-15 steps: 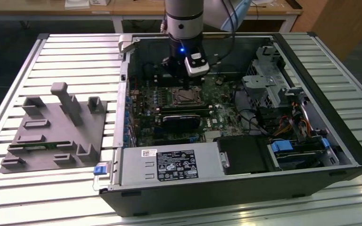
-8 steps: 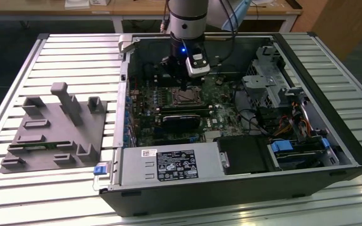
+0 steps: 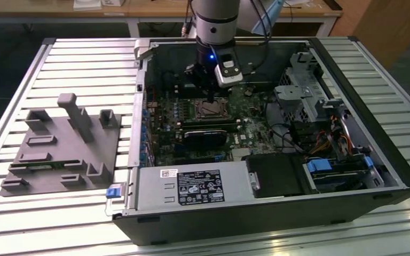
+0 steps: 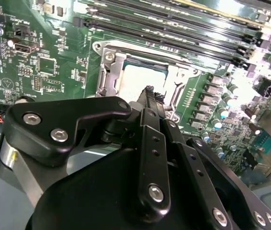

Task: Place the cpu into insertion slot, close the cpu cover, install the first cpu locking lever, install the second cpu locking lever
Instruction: 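Install the first cpu locking lever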

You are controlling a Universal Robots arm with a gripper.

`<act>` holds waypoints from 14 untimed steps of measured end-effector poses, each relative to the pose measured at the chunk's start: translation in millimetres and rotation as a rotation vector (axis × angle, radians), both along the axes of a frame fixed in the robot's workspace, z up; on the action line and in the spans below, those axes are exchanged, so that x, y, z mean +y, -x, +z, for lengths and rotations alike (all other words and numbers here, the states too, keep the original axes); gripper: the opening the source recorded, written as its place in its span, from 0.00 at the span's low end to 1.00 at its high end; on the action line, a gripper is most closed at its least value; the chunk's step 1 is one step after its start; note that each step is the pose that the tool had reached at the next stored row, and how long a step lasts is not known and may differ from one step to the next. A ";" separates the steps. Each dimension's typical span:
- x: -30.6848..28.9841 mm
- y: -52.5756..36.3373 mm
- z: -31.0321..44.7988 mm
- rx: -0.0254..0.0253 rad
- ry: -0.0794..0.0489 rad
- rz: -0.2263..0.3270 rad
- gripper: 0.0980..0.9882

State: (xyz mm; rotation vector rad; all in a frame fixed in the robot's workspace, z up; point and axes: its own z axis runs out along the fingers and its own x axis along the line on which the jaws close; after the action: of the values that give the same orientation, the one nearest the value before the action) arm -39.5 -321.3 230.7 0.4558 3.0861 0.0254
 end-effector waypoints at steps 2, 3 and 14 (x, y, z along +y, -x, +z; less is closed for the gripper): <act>0.0 -1.5 -0.2 0.0002 0.000 0.017 0.01; 0.0 -2.0 -0.3 0.0003 0.000 0.027 0.01; 0.0 -3.2 -0.8 0.0002 0.000 0.102 0.01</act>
State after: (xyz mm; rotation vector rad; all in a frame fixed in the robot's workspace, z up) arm -36.3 -321.3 229.9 0.2979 3.1064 0.0269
